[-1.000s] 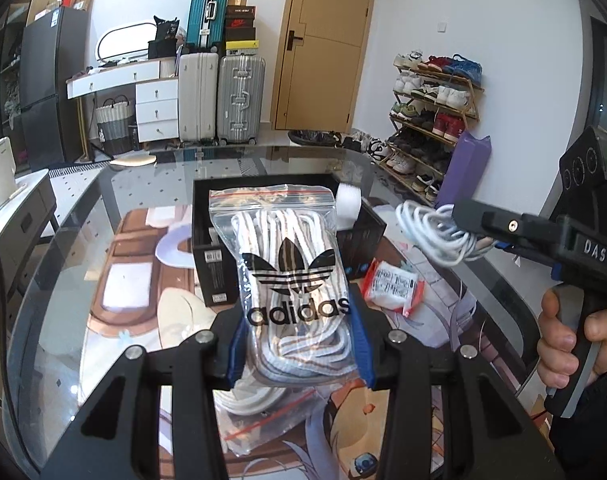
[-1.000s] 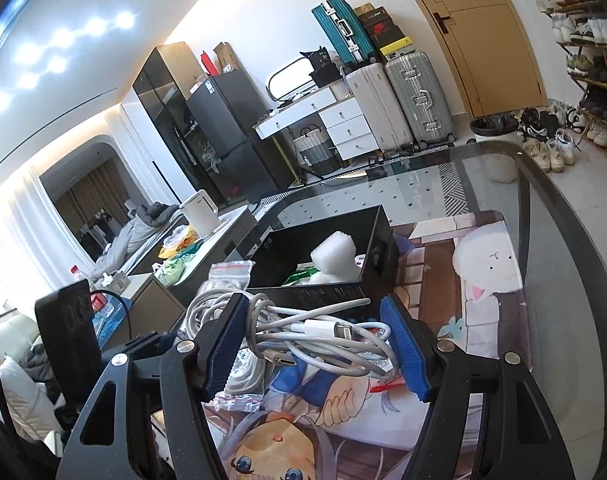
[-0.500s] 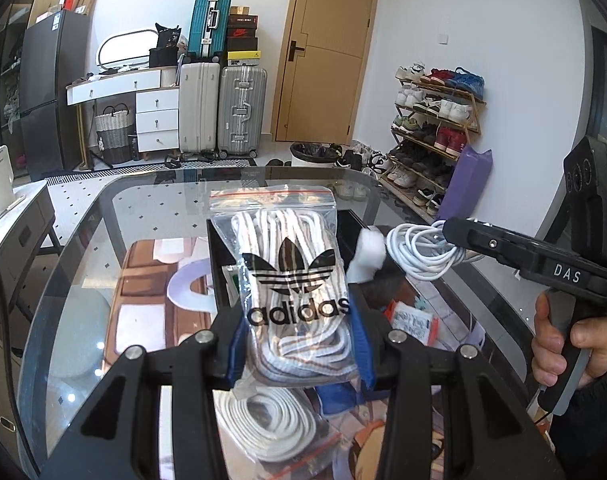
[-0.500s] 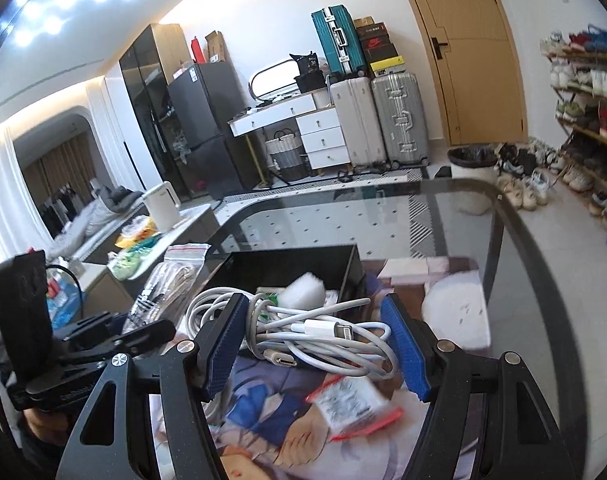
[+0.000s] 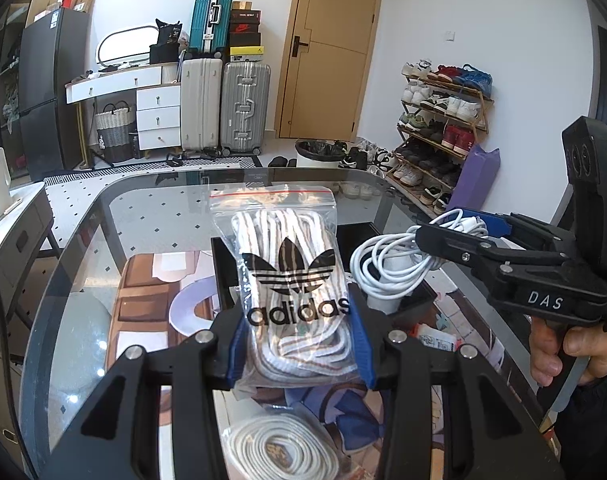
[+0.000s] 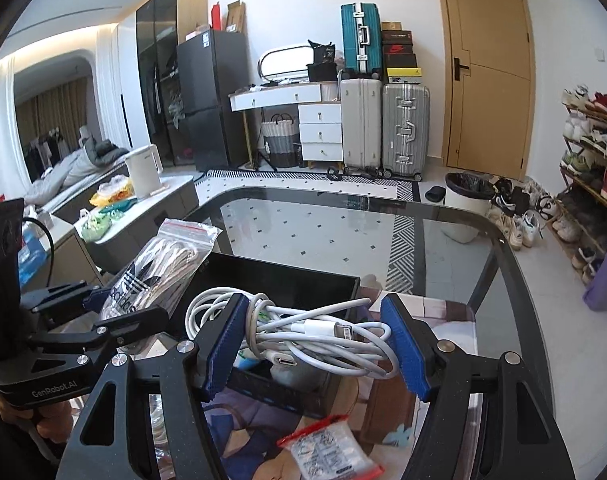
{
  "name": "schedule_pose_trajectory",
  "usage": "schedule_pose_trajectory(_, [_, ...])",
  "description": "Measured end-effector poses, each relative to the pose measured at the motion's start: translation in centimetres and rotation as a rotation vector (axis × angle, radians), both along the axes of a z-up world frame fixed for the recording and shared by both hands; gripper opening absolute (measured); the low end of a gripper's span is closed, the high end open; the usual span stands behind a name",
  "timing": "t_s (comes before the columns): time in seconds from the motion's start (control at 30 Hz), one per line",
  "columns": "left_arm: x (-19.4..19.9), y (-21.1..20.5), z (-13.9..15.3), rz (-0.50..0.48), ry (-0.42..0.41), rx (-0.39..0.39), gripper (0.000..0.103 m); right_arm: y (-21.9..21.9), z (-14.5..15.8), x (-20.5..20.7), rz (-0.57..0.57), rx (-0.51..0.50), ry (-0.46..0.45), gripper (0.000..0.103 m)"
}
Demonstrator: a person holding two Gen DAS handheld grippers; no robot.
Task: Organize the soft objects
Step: 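Carry the cable bundle with right tool while left tool carries the adidas bag to the box, then open right tool to drop the cables into the box while left tool releases the adidas bag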
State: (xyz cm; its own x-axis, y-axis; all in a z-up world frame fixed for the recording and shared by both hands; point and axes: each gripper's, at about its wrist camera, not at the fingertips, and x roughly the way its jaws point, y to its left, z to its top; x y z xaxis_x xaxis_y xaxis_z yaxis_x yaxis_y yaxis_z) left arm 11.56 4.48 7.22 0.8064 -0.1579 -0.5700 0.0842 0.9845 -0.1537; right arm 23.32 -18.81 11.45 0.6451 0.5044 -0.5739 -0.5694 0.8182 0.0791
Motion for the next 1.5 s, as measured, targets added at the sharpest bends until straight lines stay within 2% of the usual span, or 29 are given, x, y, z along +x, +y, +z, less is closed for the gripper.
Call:
schedule_pose_trajectory(0.27, [1.7,0.0,-0.4,-0.001,0.016,0.004,0.042,2.4,-1.0,1.8,0.049,-0.077,-0.010,0.069])
schedule_pose_trajectory(0.73, [3.6,0.4,-0.9,0.006,0.023,0.014,0.042,3.8,-1.4,3.2,0.082,-0.118,-0.058,0.069])
schedule_pose_trajectory(1.07, [4.4,0.3,-1.3,-0.004,0.031,0.017,0.042,6.1,-2.7,3.9,0.171,-0.200,-0.042,0.069])
schedule_pose_trajectory(1.3, [4.9,0.2,-1.8,-0.017,0.049,0.024,0.042,6.4,-3.9,4.7,0.170,-0.207,-0.018,0.069])
schedule_pose_trajectory(1.33, [5.0,0.2,-1.9,-0.021,0.051,0.025,0.042,6.1,-3.7,4.6,0.163,-0.196,-0.028,0.071])
schedule_pose_trajectory(1.47, [5.1,-0.1,-2.0,-0.036,0.054,0.031,0.042,4.9,-3.0,4.3,0.100,-0.183,-0.063,0.089])
schedule_pose_trajectory(1.5, [5.1,-0.3,-2.0,-0.038,0.051,0.034,0.042,4.5,-2.9,4.2,0.088,-0.173,-0.063,0.090])
